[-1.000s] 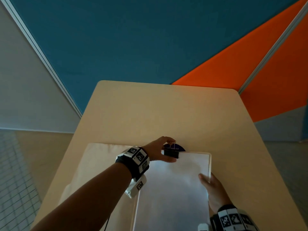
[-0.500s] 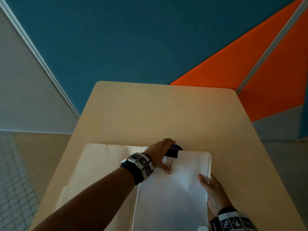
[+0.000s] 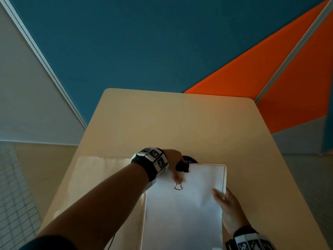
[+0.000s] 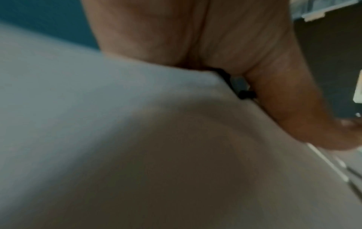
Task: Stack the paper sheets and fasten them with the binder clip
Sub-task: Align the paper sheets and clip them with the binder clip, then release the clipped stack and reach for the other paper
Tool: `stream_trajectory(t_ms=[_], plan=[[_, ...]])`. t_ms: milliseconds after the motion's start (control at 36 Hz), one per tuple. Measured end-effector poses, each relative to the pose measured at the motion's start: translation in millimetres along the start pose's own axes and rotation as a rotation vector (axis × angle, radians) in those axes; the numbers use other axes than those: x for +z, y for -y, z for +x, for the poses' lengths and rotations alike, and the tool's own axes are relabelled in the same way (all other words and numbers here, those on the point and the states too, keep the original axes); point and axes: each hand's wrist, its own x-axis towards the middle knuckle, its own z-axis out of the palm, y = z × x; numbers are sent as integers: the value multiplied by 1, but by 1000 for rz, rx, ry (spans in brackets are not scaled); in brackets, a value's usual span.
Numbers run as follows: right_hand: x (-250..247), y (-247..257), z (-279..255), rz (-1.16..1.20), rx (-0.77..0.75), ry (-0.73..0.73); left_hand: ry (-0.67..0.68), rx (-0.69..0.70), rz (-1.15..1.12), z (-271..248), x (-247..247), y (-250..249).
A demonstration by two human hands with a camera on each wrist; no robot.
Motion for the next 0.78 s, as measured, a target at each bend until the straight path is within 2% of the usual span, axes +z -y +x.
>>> stream_trajectory(t_ms=[139,194,250,333,389,472,528,639,722,778], plan=[[1,3,0,-4,21,-19,-15,10,-10,0,2,0],[3,5,-1,10,25,-30,-74,0,25,-3,2,0],[3,4,-2,-15,35,-36,-229,-7,-2,-11,5,6],[-4,-7,6,-65,42,-54,-524,-13,-145,-39,17,22],[-3,-10,8,-60,59,-62,-665,-22,-265,-65,31,36],[-6,-17,18,-94,52,-139,-792,-179,-350,-108,63,72],[-8,-23,22,-198,18,-168,-809,-387,-344,-136,87,99],[-13,-30,29,-376,12,-209,-659,-749,-425,-183,128,138],[-9,-22,26,-479,-12,-244,-531,-863,-441,-202,150,147],[-6,-19,24,-550,-12,-256,-502,-892,-390,-205,163,149]])
